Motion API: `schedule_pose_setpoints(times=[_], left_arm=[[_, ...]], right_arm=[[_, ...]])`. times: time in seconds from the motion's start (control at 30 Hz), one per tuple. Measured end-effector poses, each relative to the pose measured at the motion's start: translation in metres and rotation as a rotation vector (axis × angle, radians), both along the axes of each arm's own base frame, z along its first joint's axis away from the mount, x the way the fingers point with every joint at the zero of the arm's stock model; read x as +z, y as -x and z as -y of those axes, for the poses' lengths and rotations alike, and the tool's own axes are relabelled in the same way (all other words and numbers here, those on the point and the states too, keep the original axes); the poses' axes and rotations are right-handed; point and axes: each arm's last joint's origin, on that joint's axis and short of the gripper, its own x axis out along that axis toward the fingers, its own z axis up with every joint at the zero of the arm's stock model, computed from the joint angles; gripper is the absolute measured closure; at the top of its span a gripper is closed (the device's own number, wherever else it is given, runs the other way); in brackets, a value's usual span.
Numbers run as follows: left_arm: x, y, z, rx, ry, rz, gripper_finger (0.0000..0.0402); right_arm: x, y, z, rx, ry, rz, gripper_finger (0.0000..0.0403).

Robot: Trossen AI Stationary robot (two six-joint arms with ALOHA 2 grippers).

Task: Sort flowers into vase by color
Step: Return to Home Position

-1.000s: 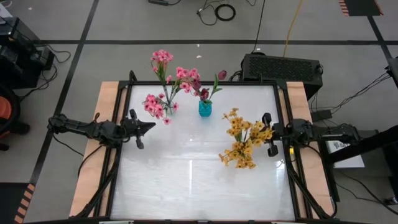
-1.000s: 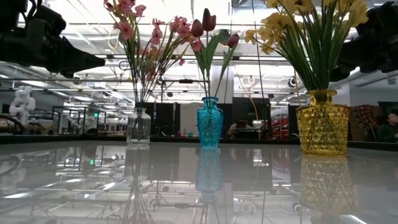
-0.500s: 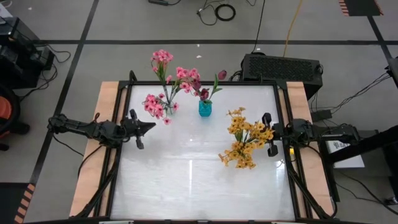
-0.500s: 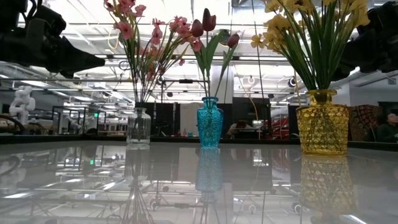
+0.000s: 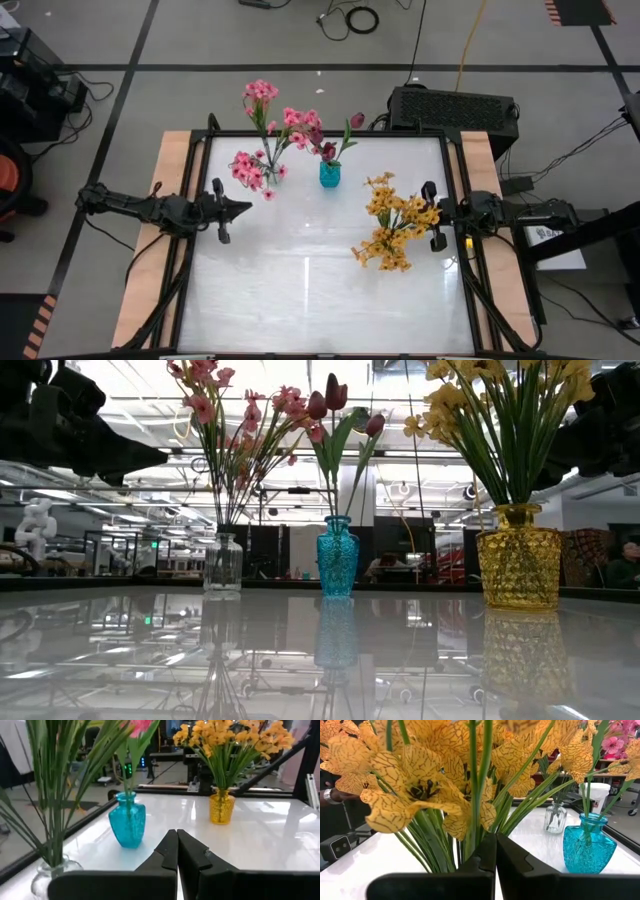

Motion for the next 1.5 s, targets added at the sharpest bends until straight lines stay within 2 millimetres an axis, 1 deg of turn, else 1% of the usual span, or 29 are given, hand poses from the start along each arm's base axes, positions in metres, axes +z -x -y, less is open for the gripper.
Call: schedule_pose_setpoints(times=[0.27, 0.63, 1.03, 1.23, 1.5], left_arm=[[-0.001, -0.001, -0.006, 0.009, -0.036, -0.008, 0.0401], [-0.003, -0.002, -0.016, -0.038, -0.012, -0.028, 0.0401], [-0.004, -0.002, -0.015, -0.067, -0.031, -0.038, 0.0401], [-0.004, -0.002, -0.014, -0.112, -0.032, -0.036, 0.0402], [0.003, 0.002, -0.014, -0.114, -0.006, 0.048, 0.0402]], right_arm=[[0.000, 0.000, 0.000, 0.000, 0.000, 0.000, 0.0403], [0.000, 0.000, 0.000, 0.000, 0.000, 0.000, 0.0403], [0.000, 0.000, 0.000, 0.000, 0.000, 0.000, 0.0403], [0.000, 0.000, 0.000, 0.000, -0.001, 0.000, 0.0403], [0.000, 0.000, 0.000, 0.000, -0.001, 0.000, 0.0403]])
